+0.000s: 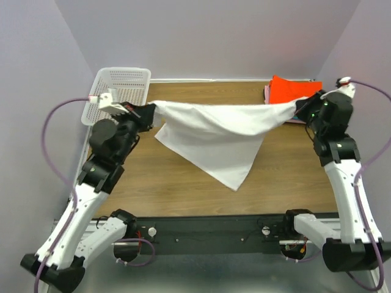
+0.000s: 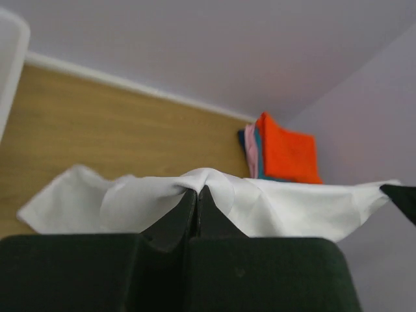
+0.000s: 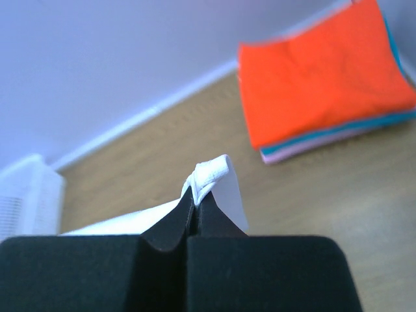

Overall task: Fold and stack the t-shirts
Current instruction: Flatten the tshirt out

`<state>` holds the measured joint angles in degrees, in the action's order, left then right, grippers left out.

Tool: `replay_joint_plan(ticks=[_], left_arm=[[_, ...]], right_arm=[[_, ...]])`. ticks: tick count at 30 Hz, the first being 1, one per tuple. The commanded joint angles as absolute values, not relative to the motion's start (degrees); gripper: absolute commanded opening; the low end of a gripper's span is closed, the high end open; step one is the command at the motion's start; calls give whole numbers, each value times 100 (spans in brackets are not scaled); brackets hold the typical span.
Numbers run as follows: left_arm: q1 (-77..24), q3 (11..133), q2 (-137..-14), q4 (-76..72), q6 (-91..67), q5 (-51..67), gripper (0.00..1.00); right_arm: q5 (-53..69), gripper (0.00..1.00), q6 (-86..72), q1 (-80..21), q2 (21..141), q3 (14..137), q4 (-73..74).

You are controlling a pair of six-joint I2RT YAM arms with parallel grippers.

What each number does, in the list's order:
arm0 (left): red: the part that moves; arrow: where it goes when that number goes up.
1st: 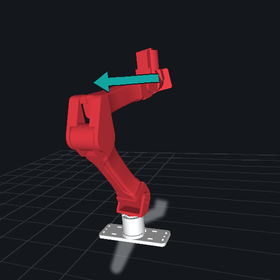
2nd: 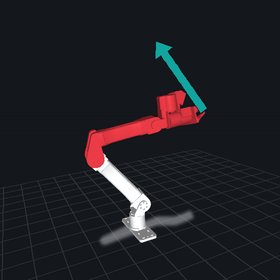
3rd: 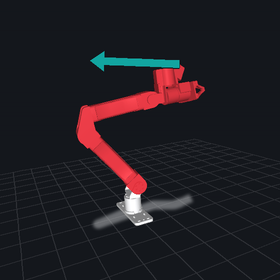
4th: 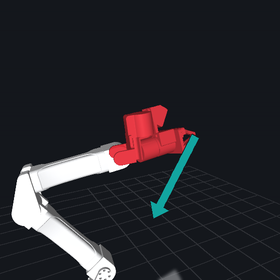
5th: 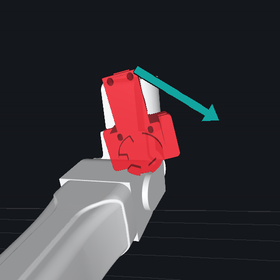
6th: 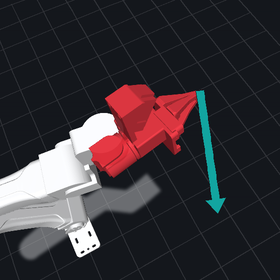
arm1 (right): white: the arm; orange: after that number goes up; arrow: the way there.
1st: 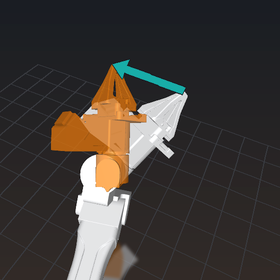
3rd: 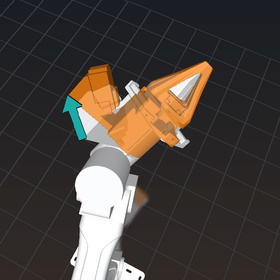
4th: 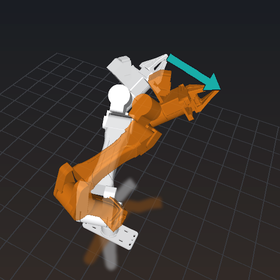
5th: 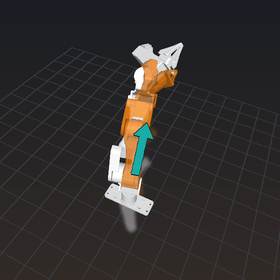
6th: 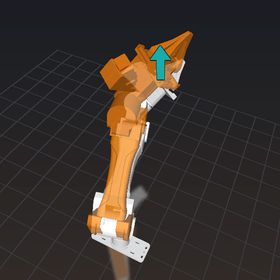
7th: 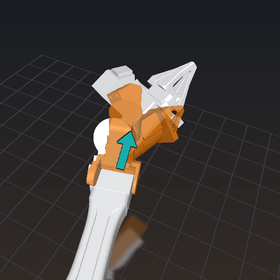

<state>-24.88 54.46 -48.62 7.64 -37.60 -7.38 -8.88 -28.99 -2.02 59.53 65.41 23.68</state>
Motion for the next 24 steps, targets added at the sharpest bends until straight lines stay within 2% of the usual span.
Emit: replay_joint_plan(ticks=[1, 7, 13, 19, 22, 24], left_arm=[[-2505, 6421, -4325, 773, -3192, -1292, 0], [-2505, 7345, -4148, 449, -2927, -1099, 0], [-2505, 8216, -4763, 475, -2672, -1098, 0], [-2409, 8963, -6010, 658, -2356, -1477, 0], [-2093, 9350, -6825, 790, -2329, -944, 0], [-1505, 9877, -7440, 826, -2399, -390, 0]], right_arm=[[-510, 1, -2804, -167, 5337, 7434, 2460], [-36, 1, -2716, -167, 5071, 8735, 2610], [-141, 1, -2558, -167, 5527, 9333, 2646], [-97, 1, -2365, -167, 6808, 9615, 2602], [-114, 1, -2268, -167, 7460, 10027, 2566], [-44, 1, -2189, -176, 8102, 10552, 2558]])
